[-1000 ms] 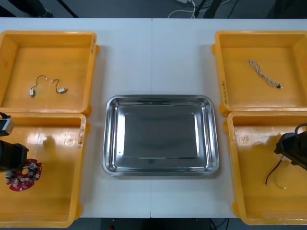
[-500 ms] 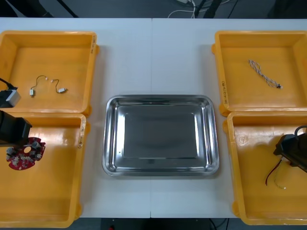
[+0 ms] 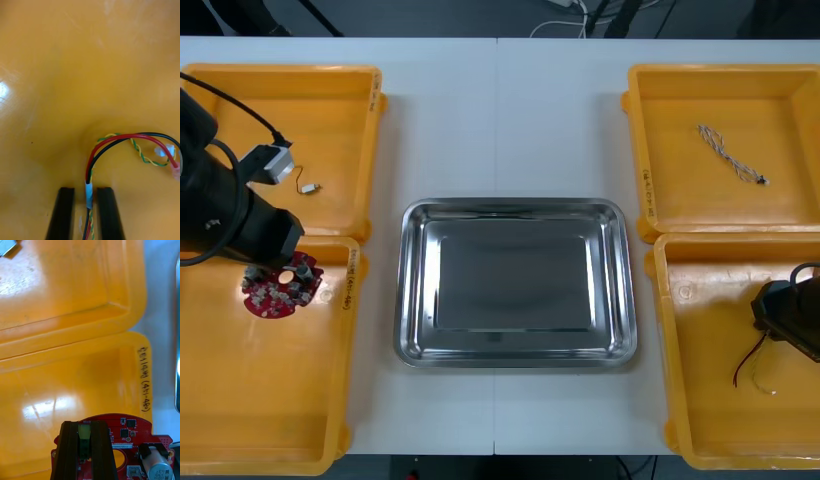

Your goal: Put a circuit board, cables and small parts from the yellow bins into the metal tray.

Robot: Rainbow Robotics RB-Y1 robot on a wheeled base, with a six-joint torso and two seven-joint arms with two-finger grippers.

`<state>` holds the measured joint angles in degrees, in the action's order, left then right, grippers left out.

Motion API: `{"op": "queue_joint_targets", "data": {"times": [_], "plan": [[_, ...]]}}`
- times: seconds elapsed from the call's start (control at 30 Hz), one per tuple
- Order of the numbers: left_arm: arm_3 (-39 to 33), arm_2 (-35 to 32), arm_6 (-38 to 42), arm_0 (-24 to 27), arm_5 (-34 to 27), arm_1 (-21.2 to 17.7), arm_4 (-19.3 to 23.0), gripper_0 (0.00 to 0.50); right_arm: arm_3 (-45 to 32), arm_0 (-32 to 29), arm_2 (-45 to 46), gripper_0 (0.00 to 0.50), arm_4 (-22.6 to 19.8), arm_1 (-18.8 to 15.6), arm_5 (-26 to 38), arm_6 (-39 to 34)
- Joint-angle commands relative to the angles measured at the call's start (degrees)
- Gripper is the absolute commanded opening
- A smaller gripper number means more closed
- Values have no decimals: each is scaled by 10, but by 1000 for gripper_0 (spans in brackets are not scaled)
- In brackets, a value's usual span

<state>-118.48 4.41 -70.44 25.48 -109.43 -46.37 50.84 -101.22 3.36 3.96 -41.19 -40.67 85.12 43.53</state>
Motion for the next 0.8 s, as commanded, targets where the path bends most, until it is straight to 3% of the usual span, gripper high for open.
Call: {"op": "queue_joint_targets", "data": {"times": [0.03, 0.3, 0.5, 0.8], "plan": [[-18, 46, 93, 64, -6, -16, 18, 0, 7, 8, -3, 0, -4, 7, -1, 21], [-18, 108, 158, 120, -5, 8, 26, 0, 6, 27, 18, 0, -2, 7, 19, 29], [-16, 163, 205, 153, 8, 31, 8, 0, -10, 58, 65, 0, -5, 8, 85, 38], [-14, 227, 226, 161, 47, 89, -79, 0, -96, 75, 139, 0, -5, 7, 202, 55]]}}
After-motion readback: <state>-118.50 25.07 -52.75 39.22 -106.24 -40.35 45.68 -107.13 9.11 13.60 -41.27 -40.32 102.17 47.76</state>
